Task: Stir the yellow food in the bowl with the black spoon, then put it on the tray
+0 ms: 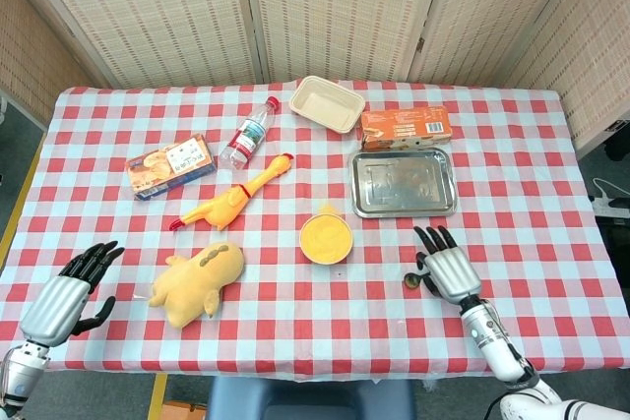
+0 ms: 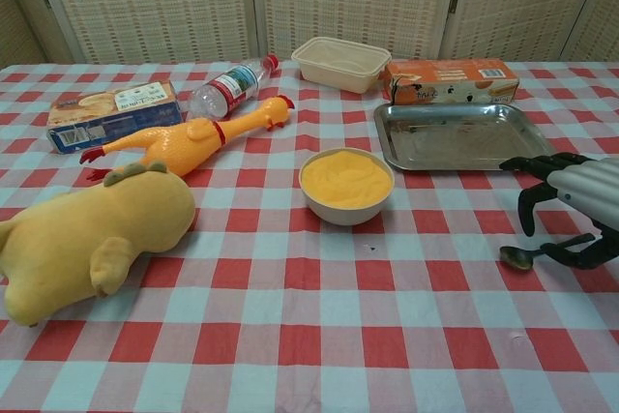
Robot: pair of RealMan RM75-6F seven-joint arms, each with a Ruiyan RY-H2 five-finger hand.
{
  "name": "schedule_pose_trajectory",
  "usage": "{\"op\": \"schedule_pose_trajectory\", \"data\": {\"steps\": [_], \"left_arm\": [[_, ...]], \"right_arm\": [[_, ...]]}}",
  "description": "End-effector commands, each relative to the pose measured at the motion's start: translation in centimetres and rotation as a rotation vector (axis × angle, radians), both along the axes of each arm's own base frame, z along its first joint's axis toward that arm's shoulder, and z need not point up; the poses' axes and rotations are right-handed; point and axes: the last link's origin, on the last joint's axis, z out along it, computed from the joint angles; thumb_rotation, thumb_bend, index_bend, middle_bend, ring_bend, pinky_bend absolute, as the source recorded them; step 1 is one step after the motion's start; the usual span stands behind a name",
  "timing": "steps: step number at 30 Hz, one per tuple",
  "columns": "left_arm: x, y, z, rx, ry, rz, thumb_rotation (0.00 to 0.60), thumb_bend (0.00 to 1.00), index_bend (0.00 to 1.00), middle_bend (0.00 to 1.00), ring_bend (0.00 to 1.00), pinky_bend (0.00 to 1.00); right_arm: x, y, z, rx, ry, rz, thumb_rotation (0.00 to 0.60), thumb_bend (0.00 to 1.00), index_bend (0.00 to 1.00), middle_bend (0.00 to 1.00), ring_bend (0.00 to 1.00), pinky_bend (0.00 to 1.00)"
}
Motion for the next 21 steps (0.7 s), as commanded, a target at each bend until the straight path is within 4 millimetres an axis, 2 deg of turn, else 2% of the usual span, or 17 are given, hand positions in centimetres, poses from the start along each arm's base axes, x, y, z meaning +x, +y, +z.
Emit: {"op": "schedule_pose_trajectory", "data": {"steps": [1, 21], "left_arm": [[0.0, 0.0, -0.2, -0.004, 0.004, 0.001, 0.6, 0.48, 0.0, 0.0, 0.0, 0.16], [-0.2, 0.4, -0.2, -0.007, 0.0, 0.009, 0.6, 0.48, 0.0, 0.0, 0.0, 0.16]], "right_arm": [[-0.3, -0.1, -0.1, 0.01, 0.011, -0.009, 0.6, 0.33, 0.48, 0.0, 0.0, 0.01], [-0.5, -0.4, -1.5, 0.02, -0.011, -0.027, 0.6, 0.33, 0.5, 0.01, 0.0, 0.03]]}}
